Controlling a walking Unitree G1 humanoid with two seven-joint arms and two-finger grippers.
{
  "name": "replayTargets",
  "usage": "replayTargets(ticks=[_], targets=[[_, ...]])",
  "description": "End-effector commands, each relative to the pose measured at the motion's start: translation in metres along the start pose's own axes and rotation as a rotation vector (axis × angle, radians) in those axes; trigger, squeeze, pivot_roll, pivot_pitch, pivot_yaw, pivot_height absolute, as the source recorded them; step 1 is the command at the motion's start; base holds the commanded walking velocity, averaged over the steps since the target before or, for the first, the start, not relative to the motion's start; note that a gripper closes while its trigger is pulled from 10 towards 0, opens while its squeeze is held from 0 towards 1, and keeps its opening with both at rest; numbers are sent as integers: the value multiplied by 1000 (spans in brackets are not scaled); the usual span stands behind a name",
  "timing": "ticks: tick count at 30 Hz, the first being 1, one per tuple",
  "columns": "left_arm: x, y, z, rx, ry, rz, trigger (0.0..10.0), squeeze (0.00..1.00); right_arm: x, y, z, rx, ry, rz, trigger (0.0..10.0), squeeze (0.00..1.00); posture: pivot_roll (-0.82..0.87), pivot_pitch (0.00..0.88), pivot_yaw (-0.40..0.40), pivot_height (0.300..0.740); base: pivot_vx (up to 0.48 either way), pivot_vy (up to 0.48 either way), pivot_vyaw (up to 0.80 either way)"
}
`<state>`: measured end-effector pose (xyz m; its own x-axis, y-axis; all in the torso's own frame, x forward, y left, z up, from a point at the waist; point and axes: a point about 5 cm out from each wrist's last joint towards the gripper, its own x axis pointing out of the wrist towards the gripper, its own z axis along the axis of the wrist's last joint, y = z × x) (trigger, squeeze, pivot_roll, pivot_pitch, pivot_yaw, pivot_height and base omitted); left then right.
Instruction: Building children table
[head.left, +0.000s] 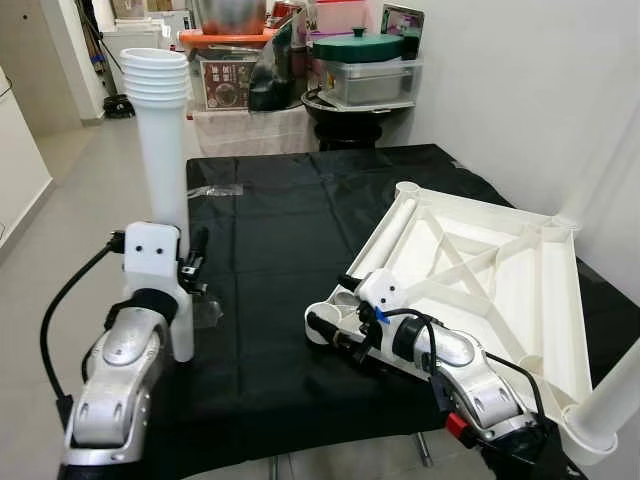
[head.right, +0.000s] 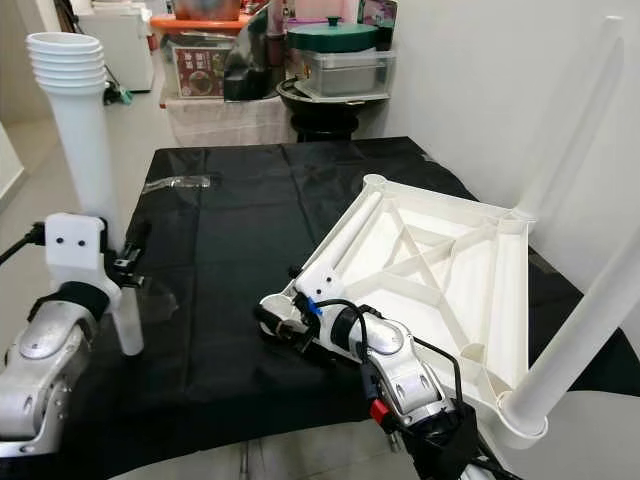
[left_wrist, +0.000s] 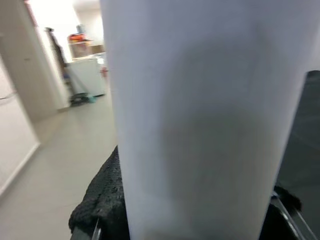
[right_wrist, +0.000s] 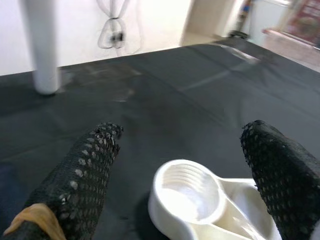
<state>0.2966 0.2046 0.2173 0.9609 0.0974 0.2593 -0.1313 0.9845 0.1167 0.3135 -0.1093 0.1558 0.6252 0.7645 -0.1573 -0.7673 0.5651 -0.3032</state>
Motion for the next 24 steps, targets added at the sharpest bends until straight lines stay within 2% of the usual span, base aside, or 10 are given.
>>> replayTargets(ticks=[1, 3, 8, 11, 12, 13, 16, 20, 22, 24], targets=[[2, 10, 0, 34, -2, 47, 10000, 0, 0, 10, 1, -12, 10, 75, 10000, 0, 57, 0, -28, 740, 0, 0, 0], [2, 10, 0, 36, 0, 52, 10000, 0, 0, 11, 2, -13, 12, 83, 10000, 0, 57, 0, -28, 740, 0, 0, 0], [1, 28, -7, 74, 38, 135, 10000, 0, 9, 10, -4, -60, 72, 68, 10000, 0, 66, 0, -32, 740, 0, 0, 0], [1, 25, -6, 72, 32, 115, 10000, 0, 13, -10, -7, -28, 130, -103, 10000, 0, 69, 0, -34, 740, 0, 0, 0], [1, 25, -6, 72, 32, 115, 10000, 0, 13, -10, -7, -28, 130, -103, 10000, 0, 69, 0, -34, 740, 0, 0, 0], [0, 23, -6, 73, 32, 108, 10000, 0, 10, -19, -12, -34, 186, -179, 10000, 0, 69, 0, -32, 740, 0, 0, 0], [0, 21, -7, 73, 34, 104, 10000, 0, 4, -24, -18, -30, 234, -220, 10000, 0, 67, 0, -29, 740, 0, 0, 0], [0, 20, -8, 71, 37, 101, 10000, 0, -1, -27, -22, -29, 272, -233, 10000, 0, 60, 0, -26, 740, 0, 0, 0], [1, 17, -10, 68, 42, 90, 10000, 0, -17, -31, -33, -15, 350, -232, 10000, 0, 55, 0, -23, 740, 0, 0, 0], [1, 16, -10, 67, 43, 88, 10000, 0, -22, -32, -38, 3, 376, -225, 10000, 0, 45, 0, -20, 740, 0, 0, 0]])
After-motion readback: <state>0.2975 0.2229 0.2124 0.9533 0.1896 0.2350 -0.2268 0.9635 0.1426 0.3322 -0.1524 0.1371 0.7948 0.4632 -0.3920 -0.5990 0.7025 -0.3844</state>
